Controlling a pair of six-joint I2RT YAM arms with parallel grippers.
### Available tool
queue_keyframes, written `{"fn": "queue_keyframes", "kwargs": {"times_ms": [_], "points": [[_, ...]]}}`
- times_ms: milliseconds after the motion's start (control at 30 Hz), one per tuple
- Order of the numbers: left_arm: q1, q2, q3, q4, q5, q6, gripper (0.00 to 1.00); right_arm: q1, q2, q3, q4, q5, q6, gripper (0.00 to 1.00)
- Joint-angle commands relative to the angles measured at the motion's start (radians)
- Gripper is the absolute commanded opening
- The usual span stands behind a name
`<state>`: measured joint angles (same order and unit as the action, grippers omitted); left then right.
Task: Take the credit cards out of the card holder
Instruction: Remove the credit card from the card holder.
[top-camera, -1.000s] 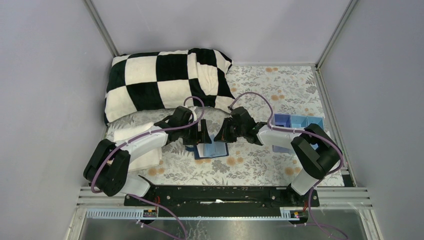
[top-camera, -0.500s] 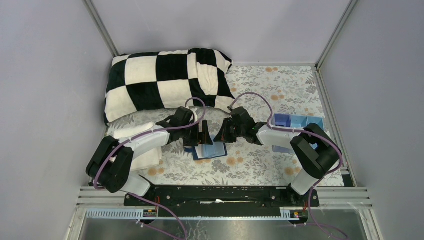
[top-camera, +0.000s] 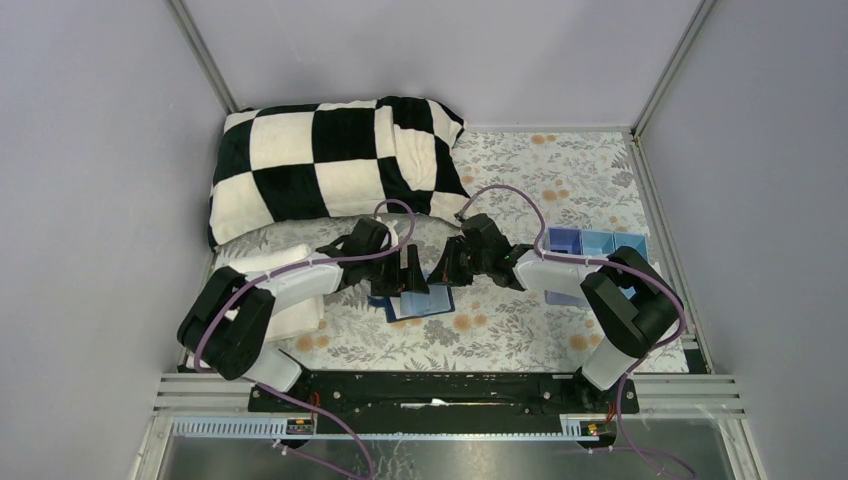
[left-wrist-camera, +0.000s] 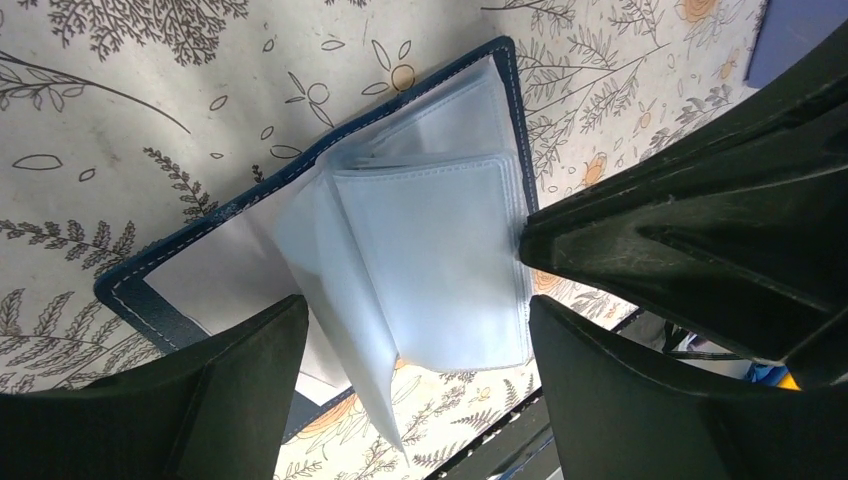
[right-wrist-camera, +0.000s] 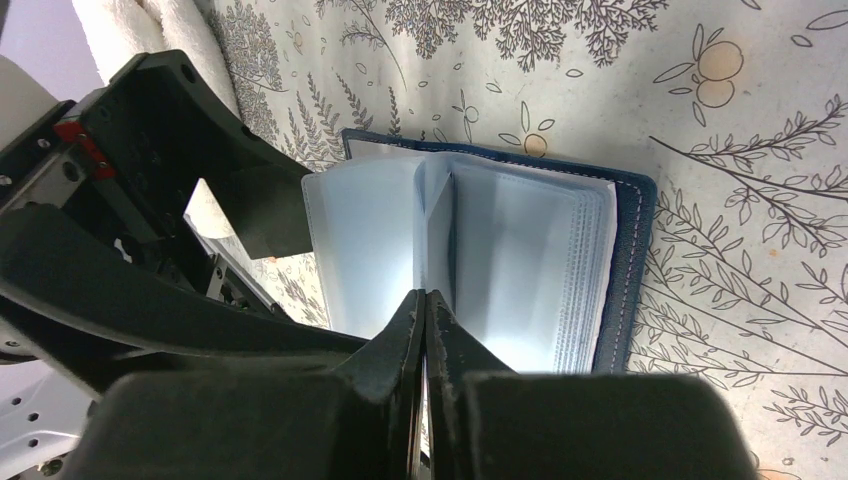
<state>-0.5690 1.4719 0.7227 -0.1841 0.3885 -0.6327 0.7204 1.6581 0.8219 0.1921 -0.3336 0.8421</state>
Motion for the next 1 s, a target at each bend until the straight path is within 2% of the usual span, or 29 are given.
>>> {"fn": "queue_keyframes", "kwargs": {"times_ms": [0,267,600,667,867,967], "points": [[-0.013,0.018,0.016,0.043,0.009,0.005,0.86,0.011,-0.005,0.017,0.015,-0.012,-0.002,0.03],[-0.021,0.045,0.02,0.017,-0.04,0.013,0.81,0.011,-0.013,0.016,0.011,-0.007,-0.001,0.03],[-0.018,0.055,0.025,-0.034,-0.139,0.013,0.68,0.011,-0.043,0.004,-0.003,0.012,-0.008,0.04],[-0.016,0.057,0.026,-0.044,-0.156,0.013,0.66,0.011,-0.047,0.0,-0.007,0.016,-0.008,0.08],[0.005,0.054,0.027,-0.099,-0.224,0.005,0.62,0.012,-0.063,-0.016,-0.04,0.068,-0.018,0.32],[0.018,0.031,0.015,-0.104,-0.232,-0.007,0.62,0.01,-0.078,-0.022,-0.065,0.105,-0.031,0.36]]}}
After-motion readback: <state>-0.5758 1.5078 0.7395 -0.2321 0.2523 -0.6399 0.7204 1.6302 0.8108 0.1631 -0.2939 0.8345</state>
